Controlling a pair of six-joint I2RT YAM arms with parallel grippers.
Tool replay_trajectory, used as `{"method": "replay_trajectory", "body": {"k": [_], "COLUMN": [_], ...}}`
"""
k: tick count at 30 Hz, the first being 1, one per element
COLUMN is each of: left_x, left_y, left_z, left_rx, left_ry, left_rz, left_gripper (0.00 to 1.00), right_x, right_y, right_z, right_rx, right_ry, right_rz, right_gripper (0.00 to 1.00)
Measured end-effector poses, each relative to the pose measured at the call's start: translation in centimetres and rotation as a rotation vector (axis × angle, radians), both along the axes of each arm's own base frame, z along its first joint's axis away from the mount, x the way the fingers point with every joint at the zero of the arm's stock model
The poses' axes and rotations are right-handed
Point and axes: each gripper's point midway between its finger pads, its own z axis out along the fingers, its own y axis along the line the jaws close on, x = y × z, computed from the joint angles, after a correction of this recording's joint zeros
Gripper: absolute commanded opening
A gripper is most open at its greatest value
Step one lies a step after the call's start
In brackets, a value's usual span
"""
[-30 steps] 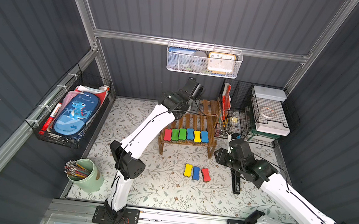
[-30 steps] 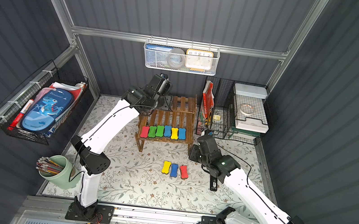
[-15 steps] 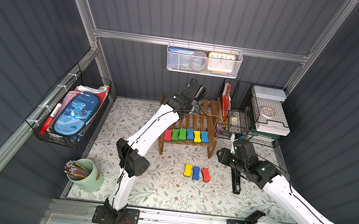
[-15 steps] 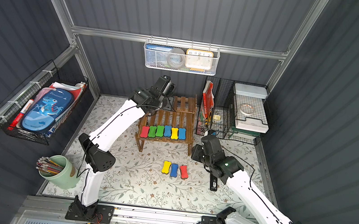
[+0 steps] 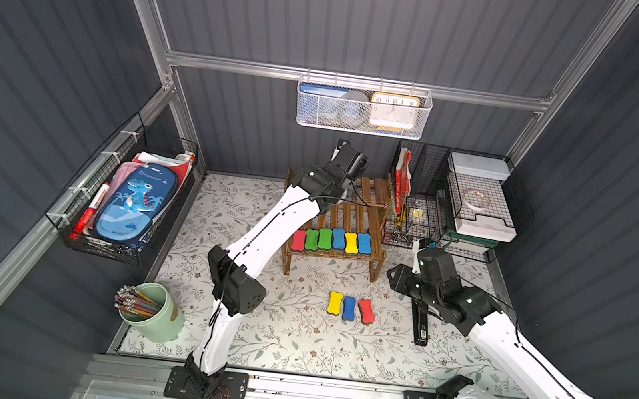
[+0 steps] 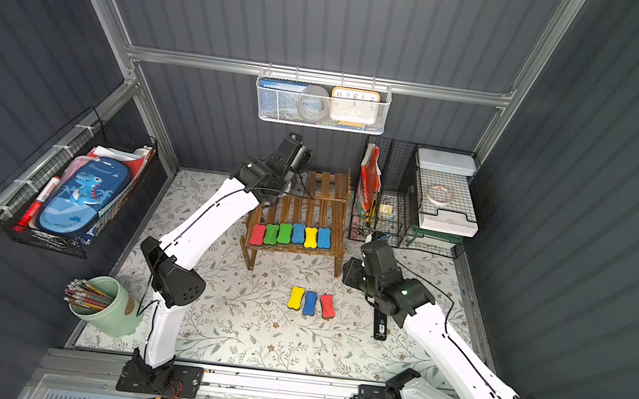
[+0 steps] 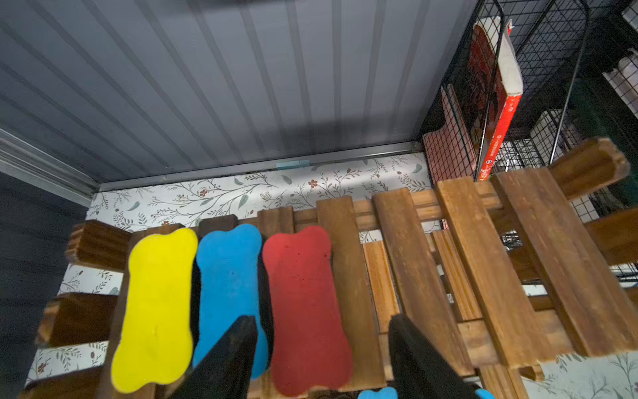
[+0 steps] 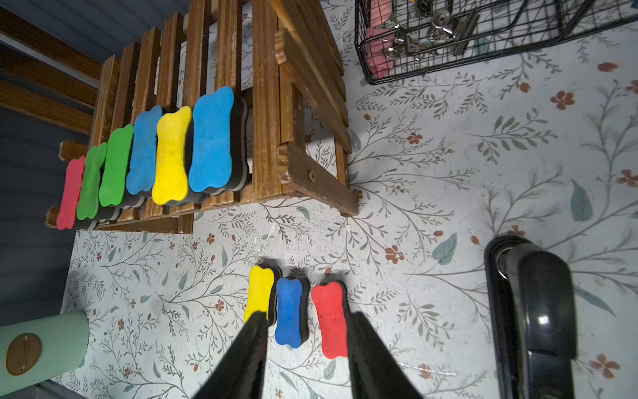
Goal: Remove the whiteboard erasers from the shelf
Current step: Pick up the whiteboard eraser from the shelf.
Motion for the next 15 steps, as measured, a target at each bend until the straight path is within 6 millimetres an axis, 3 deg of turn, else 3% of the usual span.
{"method": "replay_trajectory", "body": {"k": [7,15], "left_x": [0.1,0.6], "left_y": [0.0,-0.3], "left_z": [-0.1,-1.5], "left_rx": [0.001,0.022], "left_ry": [-0.001,0.017], "left_rz": [0.001,0.005], "left_gripper": [0.62,0.61], "right_x": [0.2,0.2], "right_y": [-0.4,-0.6], "right_z": [0.0,0.2], "right_rx": [0.001,0.010], "right_ry": [0.000,-0.002], "right_rz": [-0.010,-0.016], "right_gripper": [0.43,0.43]}}
